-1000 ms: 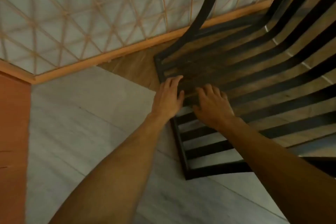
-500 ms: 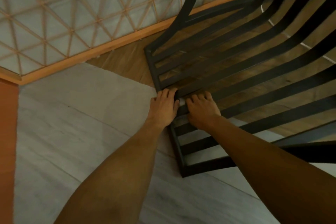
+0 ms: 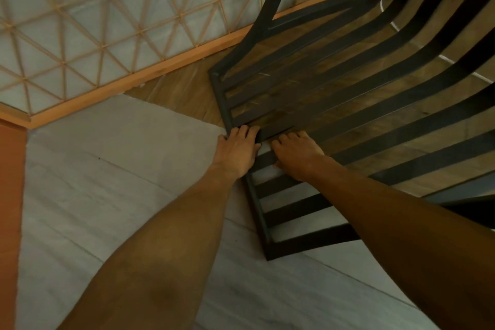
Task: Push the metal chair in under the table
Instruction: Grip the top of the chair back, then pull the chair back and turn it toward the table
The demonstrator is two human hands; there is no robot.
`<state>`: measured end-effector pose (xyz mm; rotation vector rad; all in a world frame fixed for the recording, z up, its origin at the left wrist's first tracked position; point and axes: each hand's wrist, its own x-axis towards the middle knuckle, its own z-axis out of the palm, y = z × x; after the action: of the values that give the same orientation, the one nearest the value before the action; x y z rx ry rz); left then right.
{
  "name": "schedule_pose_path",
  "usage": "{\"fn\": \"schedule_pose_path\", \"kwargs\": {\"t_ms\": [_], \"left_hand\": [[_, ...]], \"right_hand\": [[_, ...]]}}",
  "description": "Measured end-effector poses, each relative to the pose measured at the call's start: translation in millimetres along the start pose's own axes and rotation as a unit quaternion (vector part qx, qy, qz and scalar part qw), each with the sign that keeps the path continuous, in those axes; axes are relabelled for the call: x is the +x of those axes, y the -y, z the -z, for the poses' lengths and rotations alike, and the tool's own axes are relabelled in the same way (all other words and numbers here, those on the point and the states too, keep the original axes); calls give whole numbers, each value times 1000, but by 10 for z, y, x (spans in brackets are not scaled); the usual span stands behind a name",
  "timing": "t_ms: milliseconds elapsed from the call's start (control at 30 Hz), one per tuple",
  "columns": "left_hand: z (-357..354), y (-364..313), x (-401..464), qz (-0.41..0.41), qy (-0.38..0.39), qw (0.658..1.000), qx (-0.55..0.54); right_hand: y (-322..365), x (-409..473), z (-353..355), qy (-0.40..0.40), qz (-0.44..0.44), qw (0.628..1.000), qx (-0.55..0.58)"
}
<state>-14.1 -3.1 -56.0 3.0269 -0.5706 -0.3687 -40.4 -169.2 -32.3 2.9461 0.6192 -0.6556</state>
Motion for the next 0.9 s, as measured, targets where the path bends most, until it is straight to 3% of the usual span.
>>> {"fn": "schedule_pose_path", "kwargs": {"t_ms": [567, 733, 900], "left_hand": [[72, -12, 51, -22, 51, 998, -32], [281, -46, 13, -31, 48, 998, 0], [775, -150, -180, -57, 19, 997, 43]], "right_hand": [[-51, -11, 94, 62, 18, 998, -20], [-64, -76, 240, 40, 19, 999, -1], [-74, -343, 620, 6, -1, 996, 87]]}}
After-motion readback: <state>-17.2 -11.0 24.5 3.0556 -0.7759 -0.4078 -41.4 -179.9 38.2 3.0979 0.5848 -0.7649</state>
